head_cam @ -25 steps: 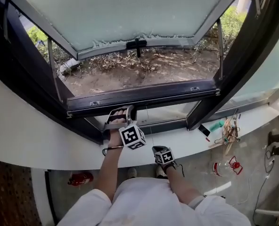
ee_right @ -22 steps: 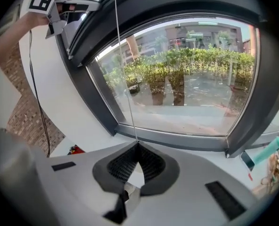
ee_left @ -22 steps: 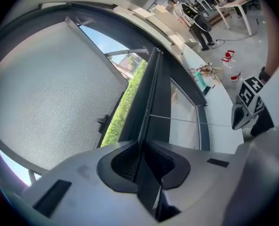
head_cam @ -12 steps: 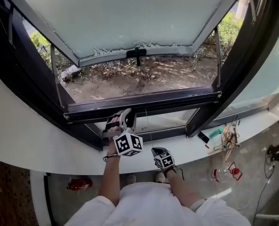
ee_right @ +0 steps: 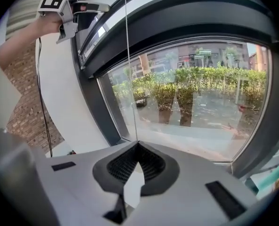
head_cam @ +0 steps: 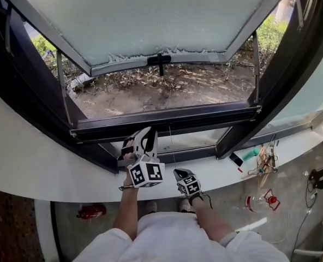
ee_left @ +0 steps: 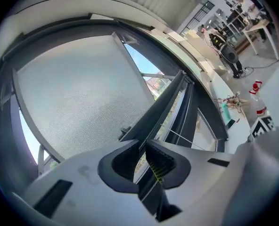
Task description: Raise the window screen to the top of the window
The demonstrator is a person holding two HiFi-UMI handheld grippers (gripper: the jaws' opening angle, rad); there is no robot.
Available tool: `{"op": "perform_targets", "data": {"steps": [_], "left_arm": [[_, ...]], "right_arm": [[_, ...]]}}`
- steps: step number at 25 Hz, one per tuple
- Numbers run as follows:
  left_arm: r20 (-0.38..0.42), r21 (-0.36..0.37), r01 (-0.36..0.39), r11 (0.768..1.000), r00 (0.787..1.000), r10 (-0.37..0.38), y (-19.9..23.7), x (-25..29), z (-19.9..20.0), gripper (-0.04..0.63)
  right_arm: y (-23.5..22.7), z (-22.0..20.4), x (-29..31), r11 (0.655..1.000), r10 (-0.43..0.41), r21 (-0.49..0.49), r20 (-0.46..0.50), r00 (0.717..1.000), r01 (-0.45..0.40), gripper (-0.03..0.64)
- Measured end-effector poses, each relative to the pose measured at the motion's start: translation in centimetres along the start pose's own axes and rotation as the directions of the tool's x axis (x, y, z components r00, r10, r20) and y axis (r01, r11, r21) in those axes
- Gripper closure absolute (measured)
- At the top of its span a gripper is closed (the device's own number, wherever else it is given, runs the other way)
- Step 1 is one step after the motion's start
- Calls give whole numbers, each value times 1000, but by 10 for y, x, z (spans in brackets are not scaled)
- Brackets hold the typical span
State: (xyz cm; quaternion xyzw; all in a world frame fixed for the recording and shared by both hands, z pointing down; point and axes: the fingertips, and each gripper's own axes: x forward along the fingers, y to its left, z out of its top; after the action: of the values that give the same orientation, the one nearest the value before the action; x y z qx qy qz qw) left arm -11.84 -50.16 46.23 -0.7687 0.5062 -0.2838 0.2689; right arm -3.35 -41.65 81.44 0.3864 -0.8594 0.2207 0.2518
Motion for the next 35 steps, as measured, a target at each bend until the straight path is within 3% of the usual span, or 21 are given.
{"op": "perform_targets", "data": {"steps": [3,5,7,9,11,13,22,30,35], "left_arm": [[12,-129,13,991,1000,-12,-3,-5,-10,552],[13,-266,20,964,1000,-17,-5,-8,-22,552],[10,-432,4,902,1000,1,-1,-13,-35,552],[11,-576,-3,818,1000,12,3,-19,-46,562],[17,-673,1,739,1000,14,2,-23,-56,594],[18,-706,4,708,1000,11,-2,-26,-64,594],[12,-699,17,714,1000,-12,-18,-26,-65,594],[20,-693,46,719,999,-45,-30,-24,-57,594],[15,-694,36,719,999,-36,-30,-25,-58,594]], "right_arm": [[-2,2,2,1000,-2,14,10,1000,1,615],[0,4,3,1000,0,21,16,1000,-1,615],[4,4,5,1000,4,20,22,1000,-5,615],[8,6,6,1000,5,12,30,1000,-5,615],[8,9,6,1000,-3,6,44,999,3,615],[6,12,2,1000,-17,4,57,998,17,615],[1,21,-13,998,-52,-31,121,991,56,615],[2,67,-21,995,-57,-70,235,970,75,615],[1,74,-22,997,-57,-29,263,963,68,615]]}}
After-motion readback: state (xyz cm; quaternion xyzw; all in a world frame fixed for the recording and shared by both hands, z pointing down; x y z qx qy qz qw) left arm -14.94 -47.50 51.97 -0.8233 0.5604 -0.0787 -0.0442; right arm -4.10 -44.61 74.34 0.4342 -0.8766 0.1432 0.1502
